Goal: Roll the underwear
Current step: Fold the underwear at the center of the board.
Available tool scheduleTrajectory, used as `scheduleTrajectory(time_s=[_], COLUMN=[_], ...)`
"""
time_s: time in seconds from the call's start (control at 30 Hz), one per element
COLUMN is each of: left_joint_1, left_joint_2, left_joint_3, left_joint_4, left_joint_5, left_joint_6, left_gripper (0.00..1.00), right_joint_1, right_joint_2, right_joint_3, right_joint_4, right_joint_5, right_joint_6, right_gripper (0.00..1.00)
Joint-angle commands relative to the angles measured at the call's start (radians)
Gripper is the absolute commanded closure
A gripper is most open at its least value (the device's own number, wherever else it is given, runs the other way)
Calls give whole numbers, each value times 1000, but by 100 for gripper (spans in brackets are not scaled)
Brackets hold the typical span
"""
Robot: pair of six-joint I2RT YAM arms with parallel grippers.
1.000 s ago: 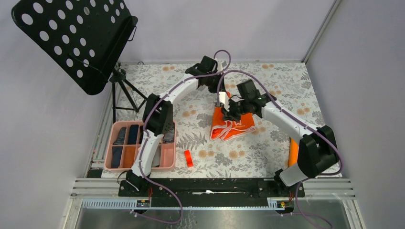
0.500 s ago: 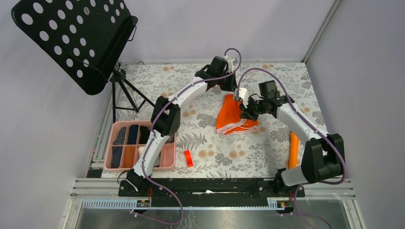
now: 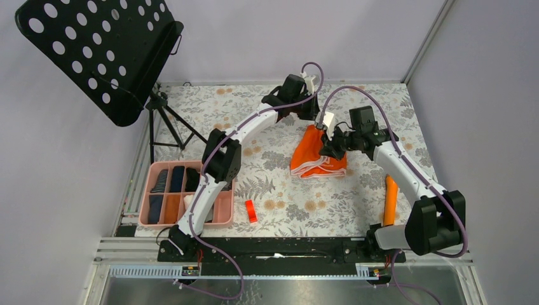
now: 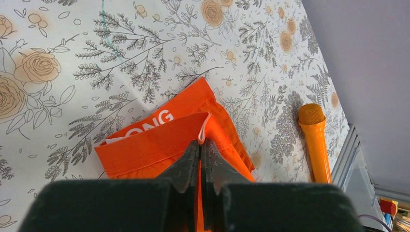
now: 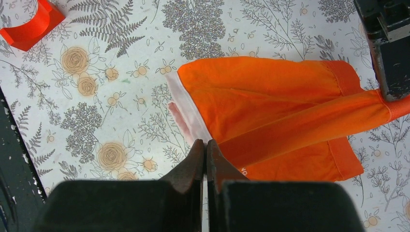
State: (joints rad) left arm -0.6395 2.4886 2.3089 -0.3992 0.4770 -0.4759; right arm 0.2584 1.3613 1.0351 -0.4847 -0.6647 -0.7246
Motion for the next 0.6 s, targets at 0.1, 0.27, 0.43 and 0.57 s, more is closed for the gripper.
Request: scheduleTrajectory(time_s=[0.1,0.27,0.43,0.57], left_joint_1=[1,-4,8,11], left_joint_2=[-1,7,-25,-34], left_joint_3=[40,38,56,46], left_joint_4=[85,82,94,104], left_joint_5=[-7,-7,14,35], left_joint_6=[-5,-3,-20,-42], left_gripper=[100,100,100,100], right_joint_1=[-37,-57,-57,-57], right_joint_2=[-52,-44,-28,-46], right_joint_3=[-7,53,120,116], right_joint_4=[-41,-55,-81,-105], right_joint_5=[2,-36,-48,-28], right_joint_6=[8,64,104,88], right_gripper=[100,100,100,100])
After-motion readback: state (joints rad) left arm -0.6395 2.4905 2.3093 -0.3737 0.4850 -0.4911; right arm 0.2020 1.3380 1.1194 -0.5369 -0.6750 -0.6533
